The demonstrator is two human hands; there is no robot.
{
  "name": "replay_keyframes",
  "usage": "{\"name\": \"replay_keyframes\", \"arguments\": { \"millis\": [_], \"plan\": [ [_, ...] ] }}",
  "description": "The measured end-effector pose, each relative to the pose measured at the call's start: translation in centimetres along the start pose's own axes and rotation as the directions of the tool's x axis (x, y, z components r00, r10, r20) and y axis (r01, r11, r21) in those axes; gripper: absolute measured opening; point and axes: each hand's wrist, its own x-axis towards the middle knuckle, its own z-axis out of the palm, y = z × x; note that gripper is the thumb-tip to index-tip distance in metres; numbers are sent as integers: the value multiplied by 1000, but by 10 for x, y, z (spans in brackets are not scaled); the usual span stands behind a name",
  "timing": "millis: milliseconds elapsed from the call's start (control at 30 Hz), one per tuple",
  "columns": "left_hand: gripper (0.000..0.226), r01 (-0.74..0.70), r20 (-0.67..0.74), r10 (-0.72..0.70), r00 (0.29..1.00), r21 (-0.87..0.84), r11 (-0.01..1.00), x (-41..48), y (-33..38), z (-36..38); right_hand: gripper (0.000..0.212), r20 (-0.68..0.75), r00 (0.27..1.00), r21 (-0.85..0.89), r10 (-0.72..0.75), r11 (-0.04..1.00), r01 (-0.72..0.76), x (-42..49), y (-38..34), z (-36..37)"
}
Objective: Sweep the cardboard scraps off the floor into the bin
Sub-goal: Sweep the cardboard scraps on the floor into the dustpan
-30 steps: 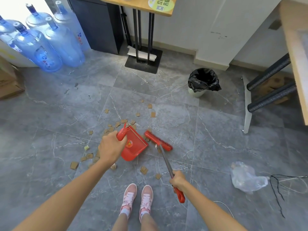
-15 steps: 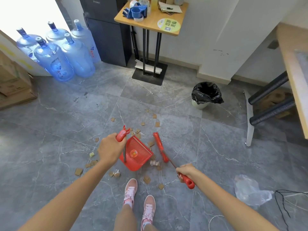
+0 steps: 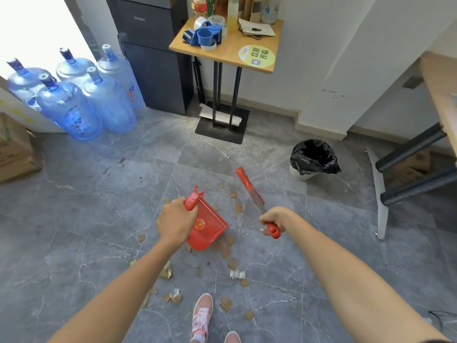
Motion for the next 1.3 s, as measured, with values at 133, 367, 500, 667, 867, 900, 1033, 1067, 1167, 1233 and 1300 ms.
{"name": "replay_keyframes", "arguments": {
  "millis": [133, 367, 500, 667, 867, 900, 1033, 1067, 1167, 1233, 1300],
  "plan": [
    [43, -3, 21, 4, 1000, -17, 1000, 33, -5, 10, 29, -69, 998, -25, -5, 1000, 3, 31, -30, 11],
    [37, -13, 33, 15, 999, -48, 999, 59, -22, 21, 20, -227, 968, -176, -108, 982, 68, 70, -21, 67],
    [39, 20, 36, -18, 999, -48, 999, 57, -34, 22, 31, -175, 958, -456, -225, 881, 123, 72, -2, 80],
    [46, 46, 31, -45, 999, -18, 999, 34, -46, 12, 25, -131, 960, -617, -248, 778, 117, 53, 52, 90],
    [46, 39, 28, -39, 999, 11, 999, -10, -52, -2, 35, -123, 968, -671, -218, 737, 81, 26, 145, 107],
    [46, 33, 35, -34, 999, 17, 999, -20, -53, -3, 35, -120, 970, -667, -212, 741, 80, 21, 160, 110],
    [45, 13, 40, -15, 999, 58, 998, -61, -60, -4, 33, -71, 979, -658, -193, 746, 99, -4, 214, 114],
    [45, 12, 38, -14, 999, 59, 998, -71, -63, -4, 30, -66, 979, -650, -191, 753, 103, -8, 226, 115],
    [47, 1, 27, -3, 1000, 50, 999, -102, -69, -5, 10, -59, 975, -617, -216, 775, 135, -20, 261, 114],
    [43, -6, 22, 5, 1000, 48, 999, -121, -72, -6, 11, -45, 970, -561, -238, 810, 172, -28, 279, 109],
    [40, 2, 20, -3, 1000, 59, 998, -139, -77, -9, 9, -39, 965, -483, -258, 851, 208, -37, 295, 99]
  ]
}}
